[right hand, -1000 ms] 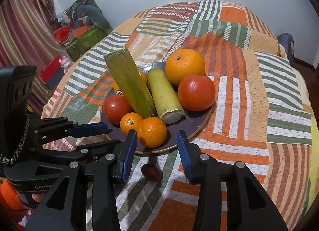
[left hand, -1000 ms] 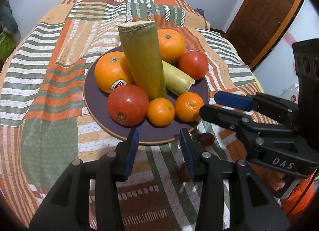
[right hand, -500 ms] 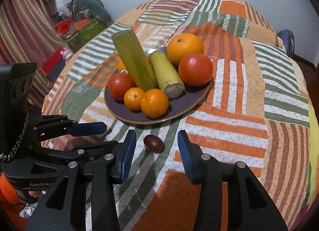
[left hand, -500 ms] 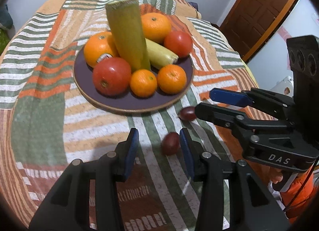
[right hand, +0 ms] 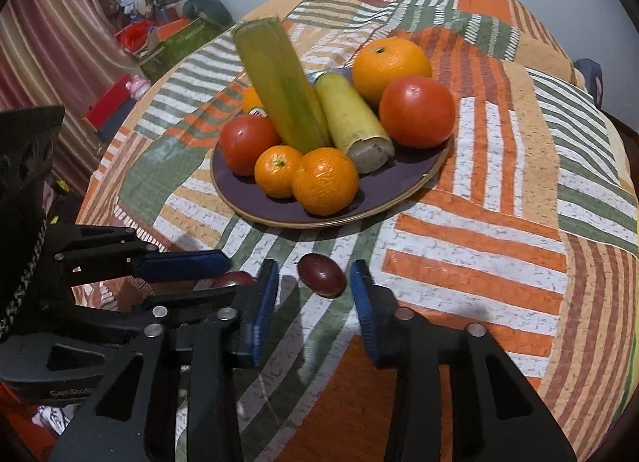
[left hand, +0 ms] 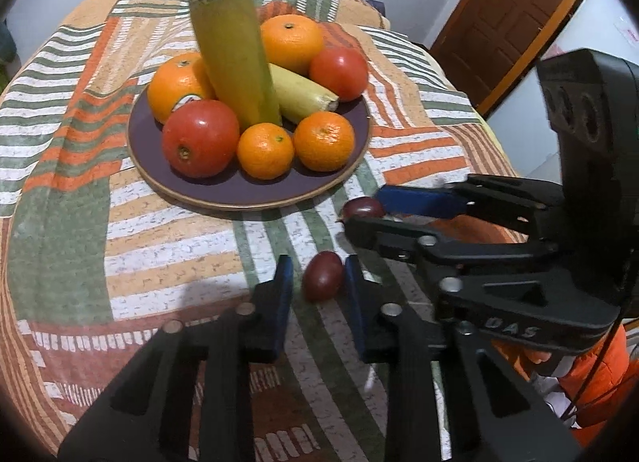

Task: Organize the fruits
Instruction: 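Grasp a dark red plum with the right tool while the left tool grasps another, then lower both plums onto the plate rim and open both tools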

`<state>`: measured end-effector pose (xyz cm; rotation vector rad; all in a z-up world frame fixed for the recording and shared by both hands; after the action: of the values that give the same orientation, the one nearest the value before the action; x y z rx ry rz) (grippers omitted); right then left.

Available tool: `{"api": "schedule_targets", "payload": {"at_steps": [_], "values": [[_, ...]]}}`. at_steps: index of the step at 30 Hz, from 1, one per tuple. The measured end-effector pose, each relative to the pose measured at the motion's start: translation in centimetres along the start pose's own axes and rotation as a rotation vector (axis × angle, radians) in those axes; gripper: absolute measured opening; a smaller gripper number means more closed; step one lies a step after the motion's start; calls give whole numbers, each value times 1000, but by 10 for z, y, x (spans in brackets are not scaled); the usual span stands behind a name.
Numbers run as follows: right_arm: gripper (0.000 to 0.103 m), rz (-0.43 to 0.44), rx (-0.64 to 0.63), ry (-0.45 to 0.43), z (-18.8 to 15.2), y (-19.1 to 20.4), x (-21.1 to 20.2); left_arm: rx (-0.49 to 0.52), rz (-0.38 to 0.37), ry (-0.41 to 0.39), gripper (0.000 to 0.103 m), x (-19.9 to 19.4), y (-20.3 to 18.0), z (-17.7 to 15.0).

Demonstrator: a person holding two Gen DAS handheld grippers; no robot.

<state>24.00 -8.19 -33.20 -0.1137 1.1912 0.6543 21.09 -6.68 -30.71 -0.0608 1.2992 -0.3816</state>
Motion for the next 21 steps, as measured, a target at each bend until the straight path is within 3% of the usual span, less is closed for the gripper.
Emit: {"api": "schedule_targets", "payload": {"at_steps": [3,21], "values": [[21,-29,-12,-4,1,0,1,8,4,1,20,2,-3,0],[21,-62,-7,-108,17,-6,-31,-66,63,-95,20,-32,32,27]]}}
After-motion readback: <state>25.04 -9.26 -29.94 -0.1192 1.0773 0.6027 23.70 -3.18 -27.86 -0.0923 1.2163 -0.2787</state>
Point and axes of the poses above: each gripper's, at about its wrist camera, not at the fingertips, and x roughly the way its jaws point, y to its left, z to its top, the point moved 9 cm from there along x, roughly the way its jaws point, and after that the axes turned 11 degrees about y, right-handed, at the moved point
